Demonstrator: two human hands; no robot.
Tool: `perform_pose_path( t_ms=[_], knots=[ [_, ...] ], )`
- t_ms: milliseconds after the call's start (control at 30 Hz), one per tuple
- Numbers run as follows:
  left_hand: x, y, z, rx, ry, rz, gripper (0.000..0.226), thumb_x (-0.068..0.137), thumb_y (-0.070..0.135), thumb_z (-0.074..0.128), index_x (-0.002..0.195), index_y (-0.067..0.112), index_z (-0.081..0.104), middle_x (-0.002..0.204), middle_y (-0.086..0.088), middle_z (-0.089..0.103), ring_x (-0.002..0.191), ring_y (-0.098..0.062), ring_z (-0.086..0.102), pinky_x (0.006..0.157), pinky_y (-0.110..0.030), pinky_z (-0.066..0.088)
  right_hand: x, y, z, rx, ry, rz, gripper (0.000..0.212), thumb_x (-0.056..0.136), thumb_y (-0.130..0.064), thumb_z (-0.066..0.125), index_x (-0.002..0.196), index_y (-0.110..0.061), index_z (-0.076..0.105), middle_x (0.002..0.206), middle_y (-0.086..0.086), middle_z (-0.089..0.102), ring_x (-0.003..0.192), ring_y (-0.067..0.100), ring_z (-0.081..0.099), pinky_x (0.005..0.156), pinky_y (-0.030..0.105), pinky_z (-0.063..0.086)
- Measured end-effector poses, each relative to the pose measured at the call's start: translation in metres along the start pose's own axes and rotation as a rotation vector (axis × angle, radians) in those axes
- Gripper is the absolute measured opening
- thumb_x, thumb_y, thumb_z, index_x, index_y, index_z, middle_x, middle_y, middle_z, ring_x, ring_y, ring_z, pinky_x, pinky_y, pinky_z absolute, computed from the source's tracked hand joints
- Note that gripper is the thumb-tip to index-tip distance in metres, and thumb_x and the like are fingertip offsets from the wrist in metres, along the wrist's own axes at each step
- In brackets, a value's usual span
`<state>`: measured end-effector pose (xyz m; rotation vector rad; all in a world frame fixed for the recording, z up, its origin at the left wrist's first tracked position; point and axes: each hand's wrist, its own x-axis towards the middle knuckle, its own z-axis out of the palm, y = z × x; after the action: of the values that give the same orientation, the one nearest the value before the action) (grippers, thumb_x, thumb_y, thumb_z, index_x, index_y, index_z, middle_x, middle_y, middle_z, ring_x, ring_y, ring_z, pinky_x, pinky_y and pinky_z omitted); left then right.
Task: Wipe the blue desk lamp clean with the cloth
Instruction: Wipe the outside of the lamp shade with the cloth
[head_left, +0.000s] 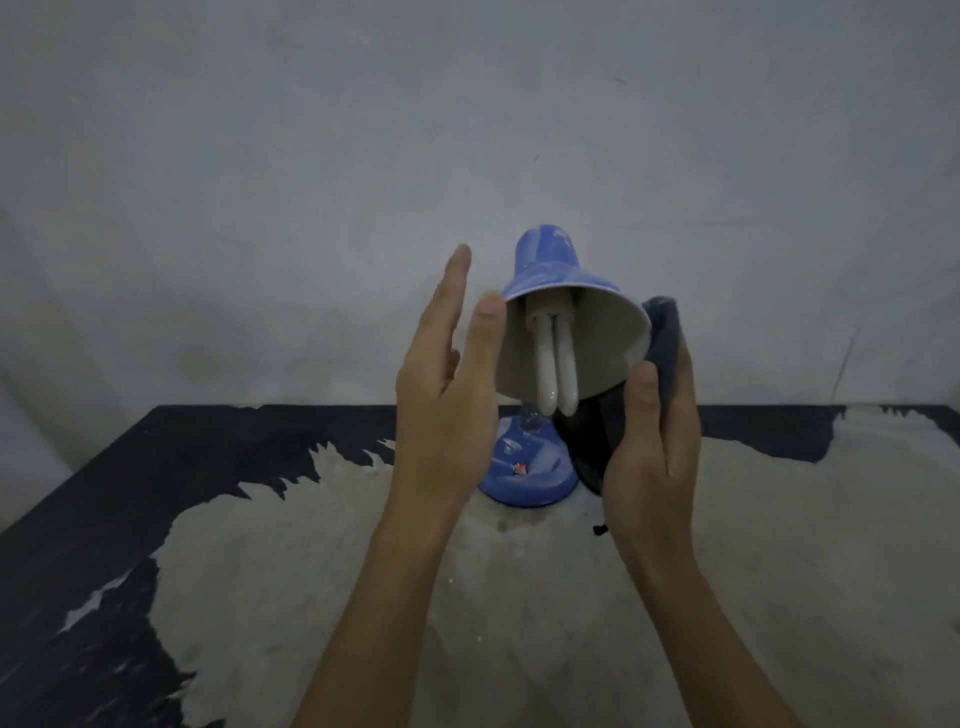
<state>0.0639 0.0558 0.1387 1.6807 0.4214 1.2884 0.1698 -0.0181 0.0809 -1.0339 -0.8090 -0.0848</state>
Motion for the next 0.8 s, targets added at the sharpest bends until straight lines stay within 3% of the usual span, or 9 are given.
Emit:
perform_pose_path(
  t_ms=[100, 200, 267, 367, 500, 600, 700, 800],
  knots=[
    [-0.001, -0.006, -0.002, 0.147, -0.029, 0.17, 0.049, 0.105, 0.034, 0.046, 0.153, 0.026, 0.038, 0.16, 0.014, 0.035, 0.147, 0.002, 0.027, 0.118, -0.023, 0.032, 0.003, -0.005, -0.003, -0.07, -0.025, -0.129, 0.047, 0.106, -0.02, 0.037, 0.153, -0.018, 0.031, 0.154, -0.012, 0.041, 0.146, 0.006, 0.036, 0.118, 0.032, 0.034],
    [-0.002, -0.01, -0.002, 0.252, 0.01, 0.285, 0.047, 0.103, 0.029, 0.048, 0.148, 0.016, 0.047, 0.158, 0.0, 0.04, 0.148, -0.007, 0.031, 0.114, -0.016, 0.035, 0.003, -0.003, -0.006, -0.156, -0.041, -0.183, 0.048, 0.106, -0.016, 0.038, 0.154, -0.01, 0.032, 0.157, 0.0, 0.041, 0.147, 0.013, 0.037, 0.119, 0.04, 0.035],
    [-0.003, -0.012, -0.004, 0.281, 0.092, 0.389, 0.038, 0.102, 0.022, 0.052, 0.137, 0.009, 0.059, 0.146, -0.007, 0.053, 0.139, -0.014, 0.047, 0.107, -0.029, 0.047, 0.003, 0.0, -0.007, -0.132, -0.054, -0.132, 0.05, 0.106, -0.018, 0.039, 0.155, -0.011, 0.032, 0.157, -0.001, 0.041, 0.147, 0.012, 0.037, 0.119, 0.041, 0.036],
    [0.0, -0.017, -0.012, 0.285, 0.222, 0.461, 0.019, 0.098, 0.017, 0.062, 0.112, 0.01, 0.073, 0.114, -0.007, 0.064, 0.108, -0.018, 0.063, 0.082, -0.04, 0.056, 0.004, 0.003, -0.009, -0.066, -0.074, -0.016, 0.05, 0.106, -0.022, 0.039, 0.155, -0.016, 0.034, 0.156, -0.009, 0.043, 0.145, 0.004, 0.038, 0.119, 0.036, 0.036],
    [0.004, -0.02, -0.025, 0.267, 0.219, 0.451, 0.009, 0.093, 0.017, 0.069, 0.1, 0.016, 0.074, 0.095, -0.007, 0.065, 0.084, -0.015, 0.065, 0.07, -0.035, 0.055, 0.007, 0.005, -0.015, -0.049, -0.094, 0.099, 0.044, 0.107, -0.025, 0.04, 0.15, -0.017, 0.046, 0.145, -0.006, 0.057, 0.135, 0.006, 0.051, 0.114, 0.034, 0.041],
    [0.005, -0.02, -0.029, 0.287, 0.202, 0.469, 0.009, 0.092, 0.013, 0.071, 0.1, 0.017, 0.072, 0.091, -0.001, 0.068, 0.08, -0.009, 0.066, 0.071, -0.024, 0.055, 0.007, 0.003, -0.016, -0.048, -0.094, 0.137, 0.042, 0.107, -0.025, 0.041, 0.148, -0.017, 0.049, 0.14, -0.006, 0.061, 0.129, 0.003, 0.055, 0.109, 0.026, 0.045],
    [0.004, -0.022, -0.028, 0.268, 0.213, 0.441, 0.009, 0.091, 0.013, 0.072, 0.1, 0.017, 0.072, 0.09, 0.0, 0.07, 0.079, -0.01, 0.067, 0.071, -0.021, 0.054, 0.006, 0.001, -0.015, -0.043, -0.098, 0.147, 0.043, 0.106, -0.026, 0.042, 0.148, -0.016, 0.048, 0.14, -0.008, 0.061, 0.127, -0.001, 0.056, 0.102, 0.015, 0.046],
    [0.004, -0.025, -0.028, 0.236, 0.245, 0.394, 0.009, 0.091, 0.012, 0.073, 0.099, 0.017, 0.072, 0.09, -0.003, 0.071, 0.08, -0.013, 0.068, 0.07, -0.023, 0.055, 0.005, 0.0, -0.014, -0.088, -0.098, 0.125, 0.044, 0.106, -0.027, 0.043, 0.147, -0.014, 0.049, 0.138, -0.006, 0.063, 0.126, 0.001, 0.057, 0.102, 0.019, 0.048]
  ],
)
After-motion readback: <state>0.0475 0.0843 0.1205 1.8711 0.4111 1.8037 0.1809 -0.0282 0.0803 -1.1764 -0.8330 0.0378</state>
